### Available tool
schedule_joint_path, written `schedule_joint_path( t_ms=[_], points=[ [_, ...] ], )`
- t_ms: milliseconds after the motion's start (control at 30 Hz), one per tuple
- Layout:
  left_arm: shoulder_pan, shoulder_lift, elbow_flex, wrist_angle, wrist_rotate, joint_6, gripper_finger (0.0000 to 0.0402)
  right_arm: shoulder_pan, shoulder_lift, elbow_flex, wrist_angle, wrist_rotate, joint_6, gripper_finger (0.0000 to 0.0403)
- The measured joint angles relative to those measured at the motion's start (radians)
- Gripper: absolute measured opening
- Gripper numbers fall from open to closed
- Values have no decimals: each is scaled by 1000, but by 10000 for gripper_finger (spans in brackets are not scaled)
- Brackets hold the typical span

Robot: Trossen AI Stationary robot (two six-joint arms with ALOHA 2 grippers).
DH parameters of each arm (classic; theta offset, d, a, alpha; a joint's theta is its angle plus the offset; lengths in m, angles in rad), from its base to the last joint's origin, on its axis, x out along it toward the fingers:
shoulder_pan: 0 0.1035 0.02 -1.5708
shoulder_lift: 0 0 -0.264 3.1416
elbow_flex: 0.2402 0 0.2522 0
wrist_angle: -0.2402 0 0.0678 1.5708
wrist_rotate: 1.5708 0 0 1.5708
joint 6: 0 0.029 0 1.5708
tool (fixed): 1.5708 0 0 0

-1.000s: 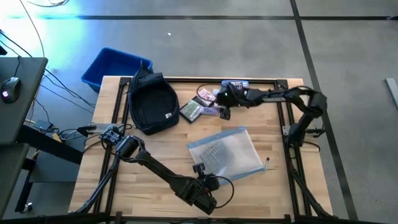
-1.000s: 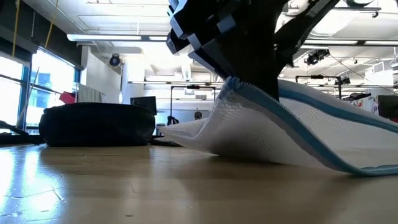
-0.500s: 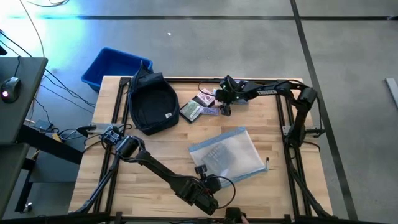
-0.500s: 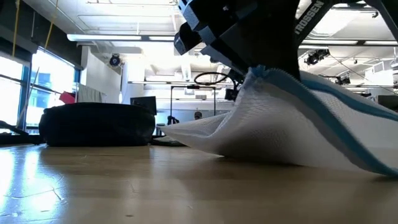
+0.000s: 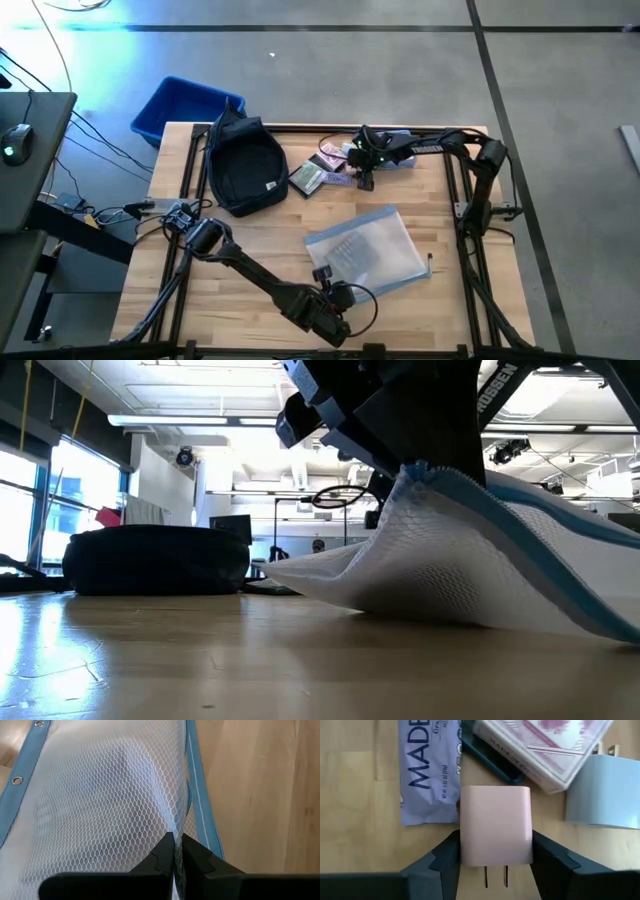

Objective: Unpack backpack
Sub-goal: Put the pink charger adapter into the transparent zipper bag

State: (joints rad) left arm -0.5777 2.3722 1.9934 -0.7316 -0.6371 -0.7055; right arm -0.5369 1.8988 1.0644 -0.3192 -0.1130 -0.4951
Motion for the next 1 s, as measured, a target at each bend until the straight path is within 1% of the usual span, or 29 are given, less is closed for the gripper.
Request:
schedule_joint_path(
  t_ms=[133,200,300,367,500,633,733,800,900,1000],
  points=[
    [-8,0,0,-1,-1,0,0,37,-10,0,-54,13,20,171],
    [-9,0,0,-4,-1,-11,0,63,-30,-1,-109,24,26,171],
    [-9,0,0,-5,-5,-26,0,108,-91,-8,-235,80,32,171],
    [-9,0,0,-4,-6,-29,0,140,-161,-11,-303,107,53,171],
    [-10,0,0,-9,-28,-50,0,235,-348,-44,-399,117,147,171],
    [-11,0,0,-12,-57,-51,0,419,-547,-143,-399,83,317,171],
    [-11,0,0,-12,-64,-53,0,623,-654,-244,-348,60,500,171],
    [-9,0,0,-11,-68,-65,0,779,-693,-319,-260,58,621,171],
    [-5,0,0,-5,-110,-79,0,1000,-695,-411,-2,56,781,171],
    [-2,0,0,-4,-182,-95,0,1173,-644,-464,281,71,854,171]
  ],
)
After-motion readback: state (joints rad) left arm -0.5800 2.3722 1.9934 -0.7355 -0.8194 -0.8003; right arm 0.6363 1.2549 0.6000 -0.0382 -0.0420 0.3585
